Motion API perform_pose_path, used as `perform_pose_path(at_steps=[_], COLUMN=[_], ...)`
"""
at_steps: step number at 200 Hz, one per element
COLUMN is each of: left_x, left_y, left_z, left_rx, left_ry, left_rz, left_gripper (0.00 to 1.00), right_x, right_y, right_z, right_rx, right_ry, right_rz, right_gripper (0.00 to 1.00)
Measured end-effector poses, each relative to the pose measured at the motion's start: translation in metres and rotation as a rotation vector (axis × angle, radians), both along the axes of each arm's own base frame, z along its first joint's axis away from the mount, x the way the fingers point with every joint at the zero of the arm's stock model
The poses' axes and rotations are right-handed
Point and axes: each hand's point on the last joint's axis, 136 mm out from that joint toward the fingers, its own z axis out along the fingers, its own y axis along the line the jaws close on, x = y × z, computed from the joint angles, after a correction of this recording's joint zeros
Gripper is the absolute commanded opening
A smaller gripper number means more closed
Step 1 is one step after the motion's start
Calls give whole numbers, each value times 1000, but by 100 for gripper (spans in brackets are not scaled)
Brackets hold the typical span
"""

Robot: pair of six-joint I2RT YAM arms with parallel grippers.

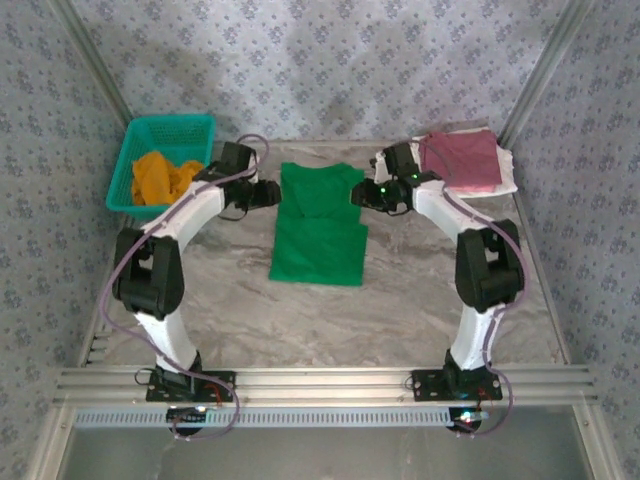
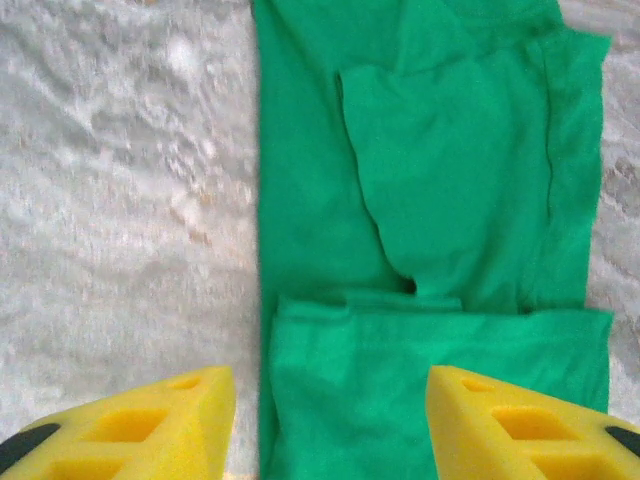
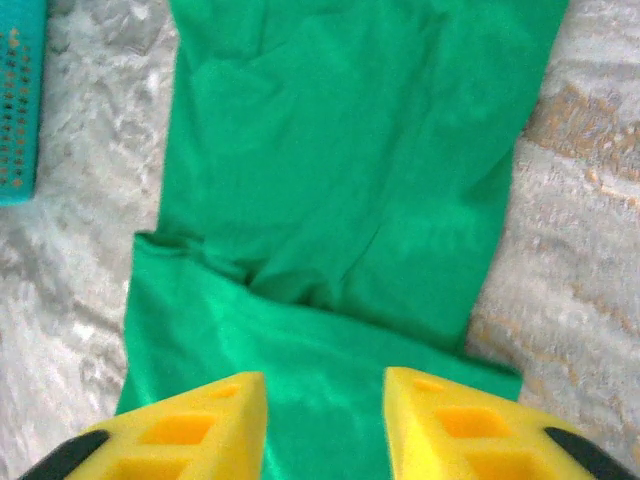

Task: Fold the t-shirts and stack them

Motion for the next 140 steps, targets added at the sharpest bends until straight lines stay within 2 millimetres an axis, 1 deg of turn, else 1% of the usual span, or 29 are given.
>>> perform_pose_path(at_steps=[11,18,26,41,56,69,82,93,105,127,140], left_x=[-21,-36,-51,-73,-86,-89,-88,-89,-94,-112,-113], left_y=[-6,-13,-22,-39,-47,-48,-50,-49,-47,-38,-39], left_z=[-2,-5,-9,-24,-45,-60,-73,-83,-96,-122,-120], left_rx=[6,2,-5,-23,-41,-52,-60,-67,-73,-81,-109], left_ry=[-9,-5,0,20,56,83,95,101,118,156,128], left_rz=[-28,-53,-82,-135,-161,-152,-142,-129,-111,-79,-70], left_gripper=[38,30,25,18,13,10,10,10,10,10,8], right_x=[-23,-41,-59,-87,-104,-110,-106,-104,-106,-118,-126], right_y=[1,2,6,21,40,53,60,61,62,63,61], right_z=[5,6,6,-1,-13,-24,-38,-51,-68,-99,-114], right_rx=[21,32,40,49,48,52,65,68,64,45,39], right_ry=[-11,-15,-16,-7,16,43,64,83,112,171,197], right_rz=[10,27,50,101,151,171,162,147,137,137,133], right_gripper=[12,5,0,0,0,0,0,0,0,0,0])
